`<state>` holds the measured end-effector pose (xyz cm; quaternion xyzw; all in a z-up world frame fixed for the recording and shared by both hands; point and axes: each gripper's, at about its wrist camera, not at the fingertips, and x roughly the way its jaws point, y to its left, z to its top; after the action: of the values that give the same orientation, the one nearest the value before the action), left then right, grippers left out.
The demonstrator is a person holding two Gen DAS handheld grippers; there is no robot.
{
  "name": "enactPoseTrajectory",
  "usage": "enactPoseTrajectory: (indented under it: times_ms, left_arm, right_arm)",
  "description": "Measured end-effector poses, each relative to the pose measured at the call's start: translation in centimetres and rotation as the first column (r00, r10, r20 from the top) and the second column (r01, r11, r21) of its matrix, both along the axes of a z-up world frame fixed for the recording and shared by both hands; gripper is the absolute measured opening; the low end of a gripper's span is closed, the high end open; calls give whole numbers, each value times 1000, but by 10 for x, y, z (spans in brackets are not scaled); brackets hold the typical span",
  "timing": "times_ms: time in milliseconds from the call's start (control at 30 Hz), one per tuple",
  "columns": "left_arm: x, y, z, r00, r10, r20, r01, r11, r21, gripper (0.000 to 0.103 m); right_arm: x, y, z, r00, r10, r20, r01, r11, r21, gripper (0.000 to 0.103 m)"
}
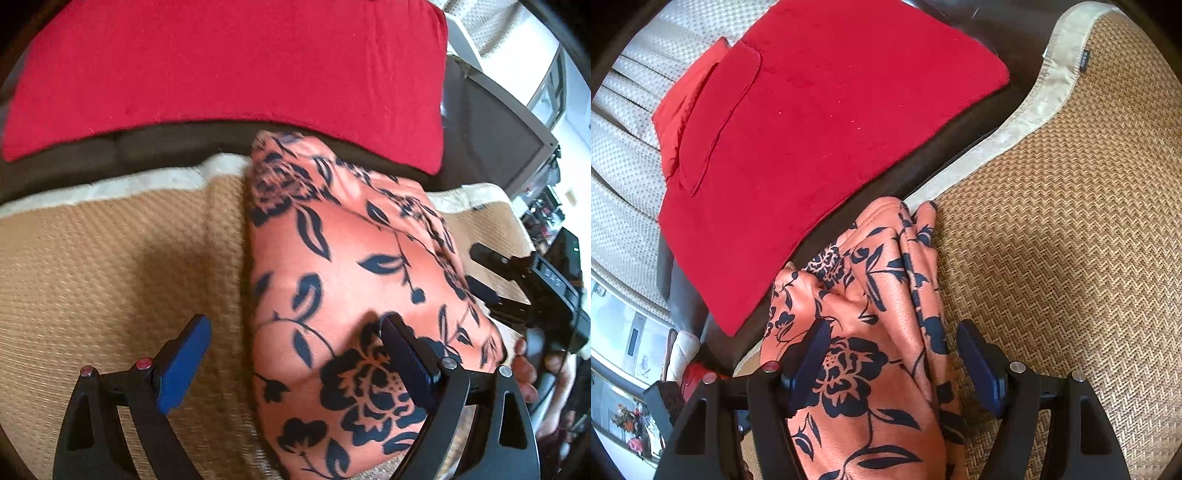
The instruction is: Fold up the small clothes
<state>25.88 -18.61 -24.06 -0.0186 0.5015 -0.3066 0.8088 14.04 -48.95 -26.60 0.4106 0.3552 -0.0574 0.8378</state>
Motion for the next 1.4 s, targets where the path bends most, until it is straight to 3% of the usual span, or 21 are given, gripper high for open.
enactPoseTrajectory:
  times_ms: [233, 833, 1167, 1400]
  left_arm:
    - [-12, -19, 2, 997, -32, 68, 28, 998, 62, 93]
    - [-19, -30, 8, 988, -37, 153, 17, 991, 130, 94]
    - [-15, -35, 5, 996, -54, 75, 51, 998, 48, 94]
    - [2, -39, -8, 997, -81, 0, 81, 997, -1, 101]
  right_arm:
    - [-1, -9, -15, 999, 7, -53, -6, 999, 31, 75]
    - [5, 1, -12, 998, 30, -48, -29, 999, 28, 75]
    - [-2, -10, -16, 998, 23, -54, -21, 999, 35, 75]
    - [-7, -19, -22, 998, 24, -50, -20, 997, 72, 75]
